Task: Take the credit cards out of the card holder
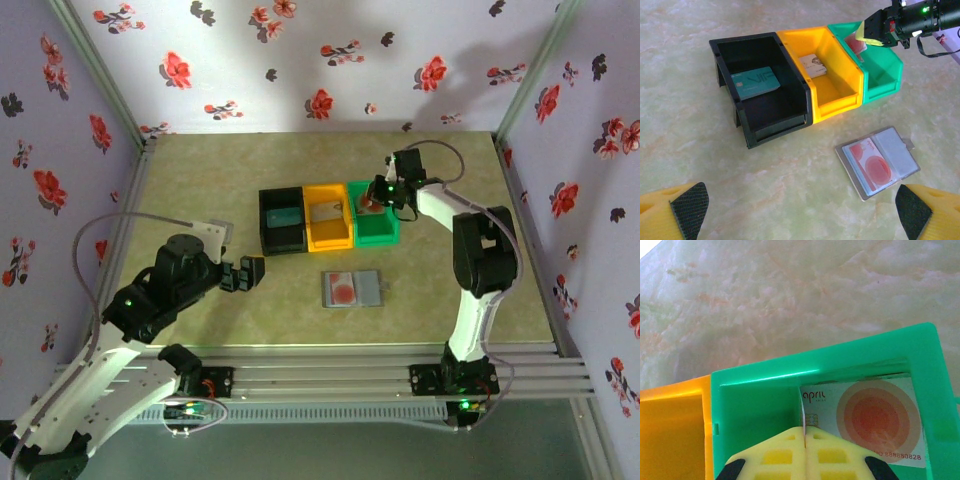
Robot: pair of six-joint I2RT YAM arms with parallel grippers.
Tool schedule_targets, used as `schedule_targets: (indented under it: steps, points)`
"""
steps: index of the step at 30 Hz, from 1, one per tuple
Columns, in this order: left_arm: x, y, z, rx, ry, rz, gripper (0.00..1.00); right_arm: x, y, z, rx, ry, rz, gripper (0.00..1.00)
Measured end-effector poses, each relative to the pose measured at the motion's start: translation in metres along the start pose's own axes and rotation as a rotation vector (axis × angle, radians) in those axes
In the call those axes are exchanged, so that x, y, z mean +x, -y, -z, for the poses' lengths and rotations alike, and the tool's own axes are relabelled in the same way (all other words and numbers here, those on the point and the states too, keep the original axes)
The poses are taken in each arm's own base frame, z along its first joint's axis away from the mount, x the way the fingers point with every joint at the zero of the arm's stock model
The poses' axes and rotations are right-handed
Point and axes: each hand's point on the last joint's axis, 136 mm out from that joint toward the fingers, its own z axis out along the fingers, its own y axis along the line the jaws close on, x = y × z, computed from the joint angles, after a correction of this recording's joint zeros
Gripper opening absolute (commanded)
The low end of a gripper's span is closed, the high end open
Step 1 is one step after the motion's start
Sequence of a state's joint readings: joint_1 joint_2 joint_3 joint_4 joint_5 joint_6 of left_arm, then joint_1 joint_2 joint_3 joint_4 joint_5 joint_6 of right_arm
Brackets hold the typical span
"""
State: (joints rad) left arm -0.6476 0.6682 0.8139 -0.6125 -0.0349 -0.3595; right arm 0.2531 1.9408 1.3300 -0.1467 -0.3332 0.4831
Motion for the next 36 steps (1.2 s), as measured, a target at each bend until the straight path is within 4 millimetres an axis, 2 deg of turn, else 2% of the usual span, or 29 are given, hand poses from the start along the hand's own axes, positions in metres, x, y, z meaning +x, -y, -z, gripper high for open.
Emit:
schedule_targets:
  steps: [6, 10, 25, 31, 36]
  points:
    - [0.0, -0.002, -0.001, -0.008, -0.001, 0.004, 1.0, -0.001, 0.0, -0.001, 0.002, -0.003, -0.001, 0.0]
    - [0.001, -0.004, -0.003, -0.017, -0.01, 0.007, 1.0, 0.0, 0.002, -0.004, 0.007, -0.012, -0.004, 0.1]
    - [0.013, -0.011, -0.014, -0.052, -0.08, 0.009, 1.0, -0.009, 0.006, -0.002, 0.043, 0.018, 0.001, 0.3]
    - [0.015, -0.01, -0.015, -0.051, -0.09, 0.008, 1.0, -0.019, 0.003, 0.008, 0.071, 0.041, 0.013, 0.37]
    - [0.022, -0.005, -0.021, -0.022, -0.132, -0.002, 1.0, -0.03, 0.0, 0.033, 0.103, 0.076, 0.033, 0.42]
